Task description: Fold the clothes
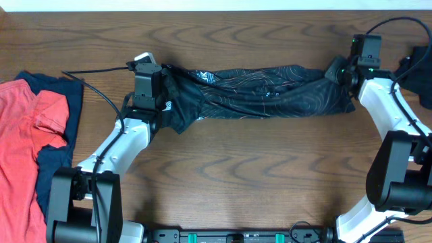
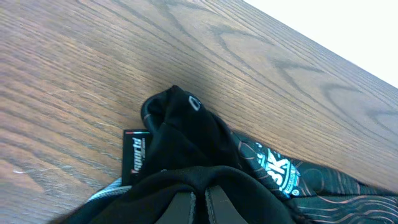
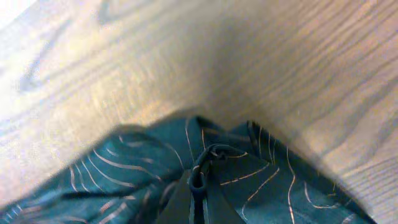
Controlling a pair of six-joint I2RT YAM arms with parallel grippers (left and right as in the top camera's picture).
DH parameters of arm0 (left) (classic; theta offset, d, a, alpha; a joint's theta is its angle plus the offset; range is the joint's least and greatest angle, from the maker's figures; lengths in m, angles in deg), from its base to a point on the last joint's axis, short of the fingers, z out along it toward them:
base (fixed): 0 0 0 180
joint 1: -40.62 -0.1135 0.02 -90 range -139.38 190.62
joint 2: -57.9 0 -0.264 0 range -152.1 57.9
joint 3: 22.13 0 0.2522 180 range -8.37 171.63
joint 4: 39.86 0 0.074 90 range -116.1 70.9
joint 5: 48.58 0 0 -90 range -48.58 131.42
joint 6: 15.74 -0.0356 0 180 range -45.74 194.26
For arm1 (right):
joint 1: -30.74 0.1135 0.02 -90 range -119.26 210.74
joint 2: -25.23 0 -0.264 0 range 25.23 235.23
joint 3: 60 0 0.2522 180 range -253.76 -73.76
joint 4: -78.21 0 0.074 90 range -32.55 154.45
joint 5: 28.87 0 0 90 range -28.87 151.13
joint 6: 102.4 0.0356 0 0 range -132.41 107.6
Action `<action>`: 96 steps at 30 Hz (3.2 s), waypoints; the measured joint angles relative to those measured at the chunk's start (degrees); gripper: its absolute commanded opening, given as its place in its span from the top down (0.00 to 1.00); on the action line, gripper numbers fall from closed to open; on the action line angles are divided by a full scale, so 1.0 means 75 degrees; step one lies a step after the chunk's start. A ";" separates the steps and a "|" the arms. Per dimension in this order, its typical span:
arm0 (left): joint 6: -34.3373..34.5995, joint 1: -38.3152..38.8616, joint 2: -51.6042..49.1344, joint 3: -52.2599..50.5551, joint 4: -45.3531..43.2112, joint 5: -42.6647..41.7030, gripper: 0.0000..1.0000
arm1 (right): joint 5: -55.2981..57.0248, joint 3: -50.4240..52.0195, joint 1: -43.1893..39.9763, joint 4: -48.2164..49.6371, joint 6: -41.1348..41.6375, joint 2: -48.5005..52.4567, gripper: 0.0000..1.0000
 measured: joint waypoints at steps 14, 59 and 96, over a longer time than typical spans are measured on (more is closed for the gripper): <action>0.0000 -0.0125 -0.0006 0.0000 0.0000 0.0516 0.94 | 0.0122 -0.0114 -0.0259 0.0382 0.0460 0.0006 0.99; -0.0221 -0.0525 -0.0181 0.0038 0.0481 -0.0469 0.21 | -0.0799 -0.4199 -0.0277 -0.4593 -0.0991 0.1428 0.01; -0.0262 -0.3217 -0.0096 0.0067 0.1632 -0.6773 0.11 | -0.2906 -0.4199 -0.1582 -0.6327 -0.2710 0.3366 0.01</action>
